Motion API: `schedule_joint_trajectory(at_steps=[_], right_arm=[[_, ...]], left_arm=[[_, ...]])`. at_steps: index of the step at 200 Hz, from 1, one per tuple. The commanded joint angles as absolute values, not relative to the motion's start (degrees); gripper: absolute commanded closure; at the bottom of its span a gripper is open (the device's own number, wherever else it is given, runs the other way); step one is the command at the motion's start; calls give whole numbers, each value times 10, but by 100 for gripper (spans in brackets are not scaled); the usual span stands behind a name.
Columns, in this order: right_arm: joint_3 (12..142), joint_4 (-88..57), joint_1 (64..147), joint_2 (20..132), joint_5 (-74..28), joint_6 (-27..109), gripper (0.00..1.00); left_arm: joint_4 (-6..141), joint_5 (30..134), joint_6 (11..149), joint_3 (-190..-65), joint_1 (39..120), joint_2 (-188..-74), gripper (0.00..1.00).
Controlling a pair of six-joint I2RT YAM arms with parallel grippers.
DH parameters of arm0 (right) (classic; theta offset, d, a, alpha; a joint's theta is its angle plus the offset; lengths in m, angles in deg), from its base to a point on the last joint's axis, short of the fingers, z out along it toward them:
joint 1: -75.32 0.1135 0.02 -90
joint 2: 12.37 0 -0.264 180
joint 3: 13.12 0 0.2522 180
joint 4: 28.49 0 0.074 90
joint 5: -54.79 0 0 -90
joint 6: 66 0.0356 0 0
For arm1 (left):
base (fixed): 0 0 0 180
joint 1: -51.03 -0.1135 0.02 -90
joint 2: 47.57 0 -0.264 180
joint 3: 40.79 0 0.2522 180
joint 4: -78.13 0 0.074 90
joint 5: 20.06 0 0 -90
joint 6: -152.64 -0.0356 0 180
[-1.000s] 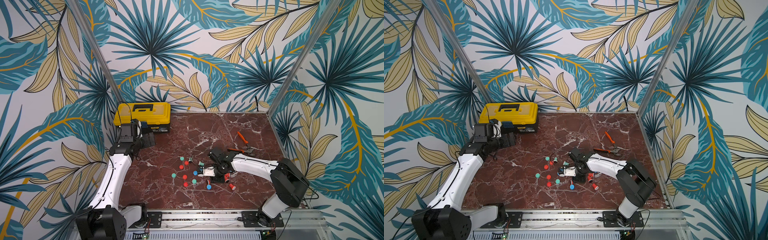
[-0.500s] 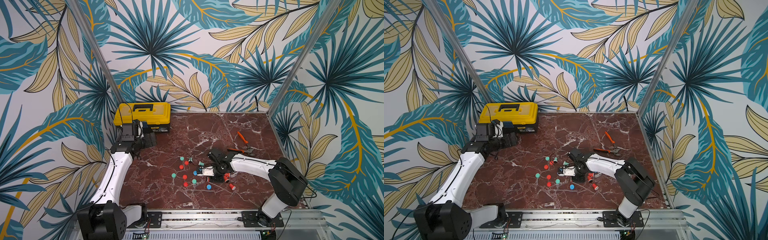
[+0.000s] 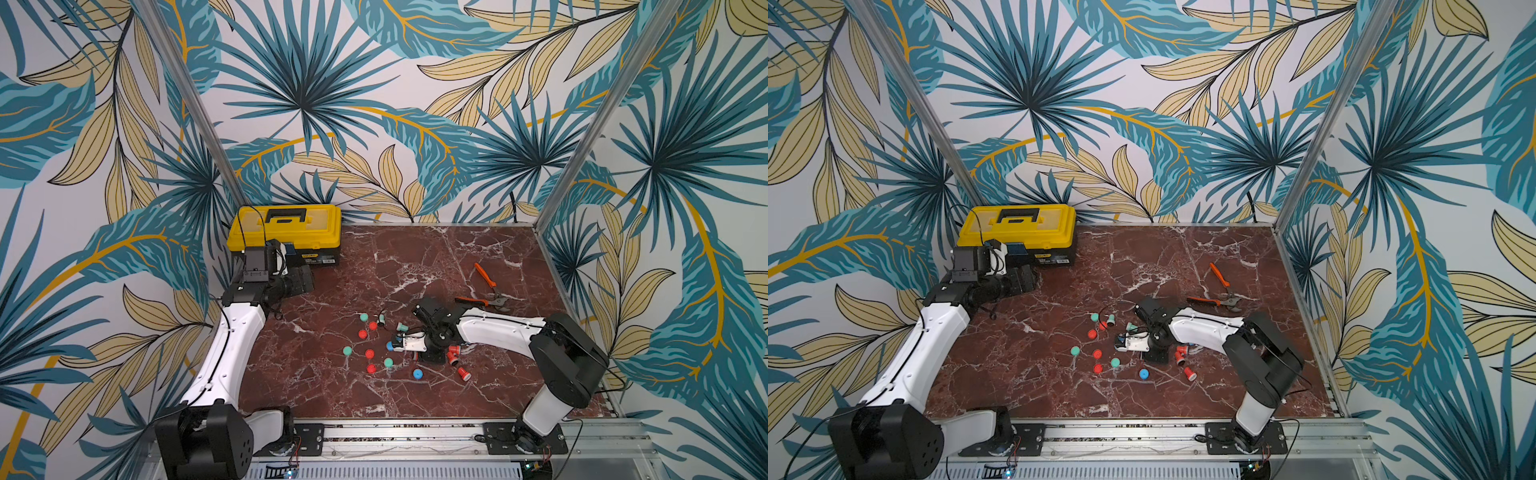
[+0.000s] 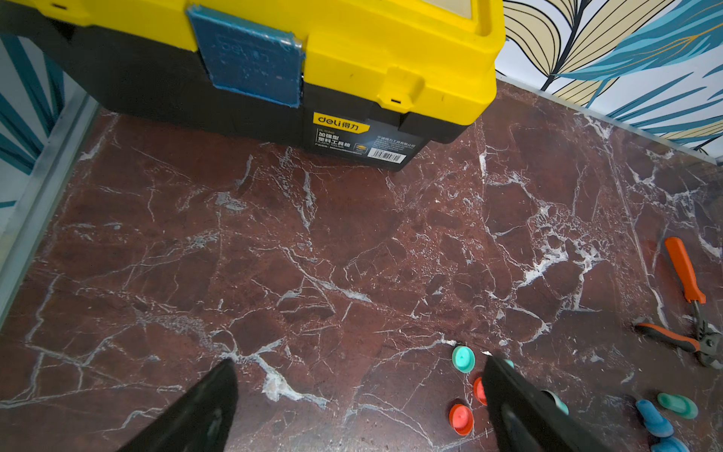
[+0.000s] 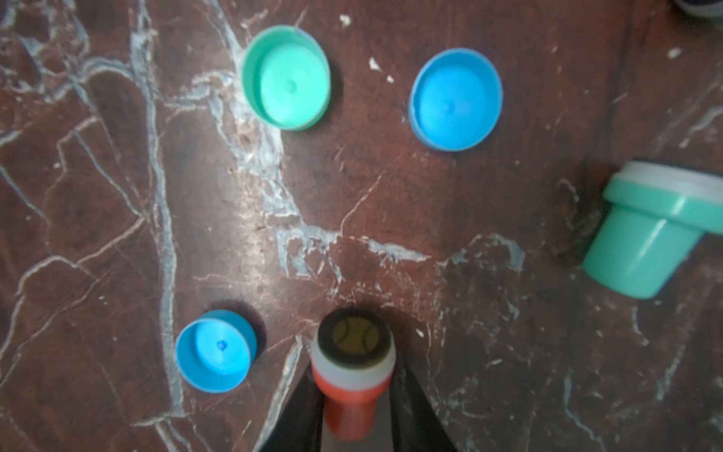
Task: Close the stamp cap
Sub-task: Pick up the stamp from the center of the board.
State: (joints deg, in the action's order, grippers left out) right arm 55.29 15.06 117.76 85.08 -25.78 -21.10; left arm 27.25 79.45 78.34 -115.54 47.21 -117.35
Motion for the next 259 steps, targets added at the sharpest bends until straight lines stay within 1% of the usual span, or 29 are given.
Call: schedule_joint_trajectory(at_steps=[1, 26, 42, 74, 103, 117, 134, 171, 209, 246, 259], right_arm=[[543, 145, 1181, 870, -274, -212, 70], [541, 139, 1181, 870, -278, -210, 75], [543, 140, 1182, 870, -278, -207, 80], [545, 139, 1181, 847, -270, -192, 87], [544, 119, 1180, 796, -262, -165, 89], [547, 106, 1181, 768, -254, -148, 89], [549, 85, 1180, 733, -245, -128, 89], [545, 28, 1180, 656, -249, -92, 89], [545, -48, 1181, 613, -271, -69, 89], [552, -90, 1181, 595, -247, -65, 89], [557, -96, 1180, 589, -237, -63, 89]], left_arm=[[272, 801, 785, -1160, 470, -1173, 0], [272, 796, 784, -1158, 471, -1164, 0], [272, 793, 782, -1158, 471, -1162, 0], [272, 827, 769, -1157, 471, -1157, 0], [273, 878, 739, -1161, 480, -1149, 0], [273, 883, 727, -1164, 492, -1149, 1], [273, 892, 730, -1166, 508, -1143, 4], [272, 901, 767, -1170, 581, -1113, 5], [271, 915, 818, -1184, 677, -1088, 7], [272, 893, 875, -1209, 767, -1090, 16], [272, 877, 891, -1220, 800, -1095, 17]])
